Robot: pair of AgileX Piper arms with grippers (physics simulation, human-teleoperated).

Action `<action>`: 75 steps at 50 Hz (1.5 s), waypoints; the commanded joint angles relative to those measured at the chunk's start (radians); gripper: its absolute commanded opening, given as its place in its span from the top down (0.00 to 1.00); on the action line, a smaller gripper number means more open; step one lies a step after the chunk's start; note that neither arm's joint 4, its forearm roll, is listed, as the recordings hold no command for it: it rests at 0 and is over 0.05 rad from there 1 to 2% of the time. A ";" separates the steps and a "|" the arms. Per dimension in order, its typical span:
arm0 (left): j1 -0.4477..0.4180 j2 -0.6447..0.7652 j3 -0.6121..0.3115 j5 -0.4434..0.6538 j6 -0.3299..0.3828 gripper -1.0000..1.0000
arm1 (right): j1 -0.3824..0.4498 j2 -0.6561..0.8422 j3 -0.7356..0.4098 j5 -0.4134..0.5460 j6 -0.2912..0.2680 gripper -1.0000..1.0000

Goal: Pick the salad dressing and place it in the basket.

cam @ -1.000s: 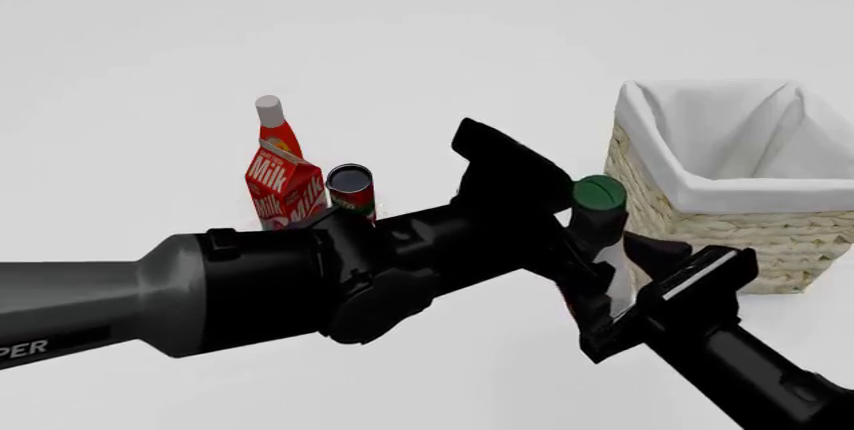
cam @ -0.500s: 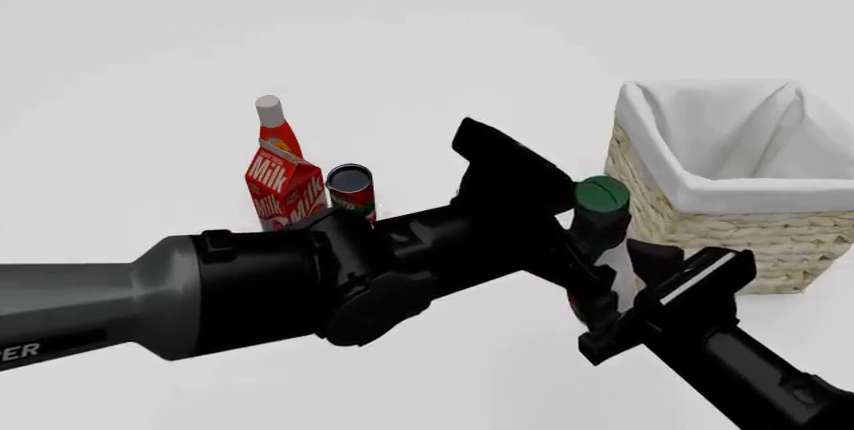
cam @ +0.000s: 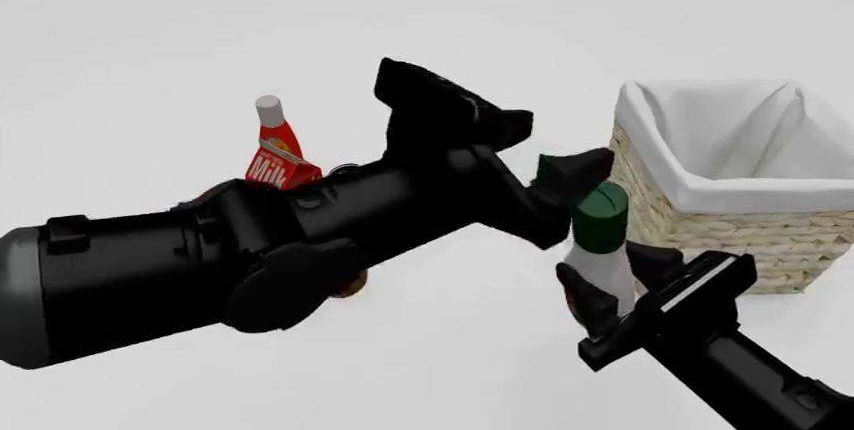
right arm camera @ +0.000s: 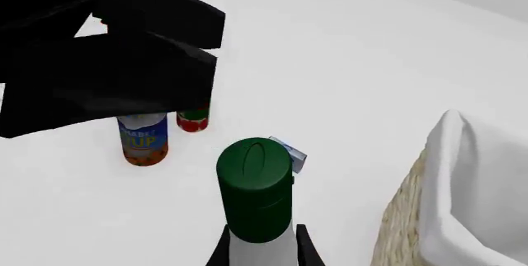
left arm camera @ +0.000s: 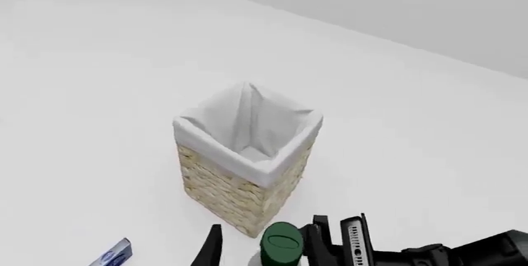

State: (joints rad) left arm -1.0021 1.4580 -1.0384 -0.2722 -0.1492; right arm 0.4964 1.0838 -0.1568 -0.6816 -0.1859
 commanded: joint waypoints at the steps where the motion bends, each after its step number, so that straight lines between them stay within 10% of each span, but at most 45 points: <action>1: 0.123 -0.250 0.120 -0.056 0.201 0.00 | 0.000 -0.011 0.001 -0.008 0.018 1.00; 38: 0.791 -1.426 0.821 0.109 0.110 0.00 | -0.034 -0.292 -0.024 0.154 0.041 1.00; 49: 0.929 -1.458 1.034 0.000 0.045 0.00 | -0.023 -0.371 -0.053 0.215 0.031 1.00; 75: 1.015 -1.458 1.038 0.037 0.004 0.00 | -0.123 -0.490 -0.274 0.401 0.004 1.00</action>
State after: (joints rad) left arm -0.0294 0.0013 -0.0042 -0.2436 -0.2991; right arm 0.4302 0.6443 -0.3261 -0.3512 -0.1867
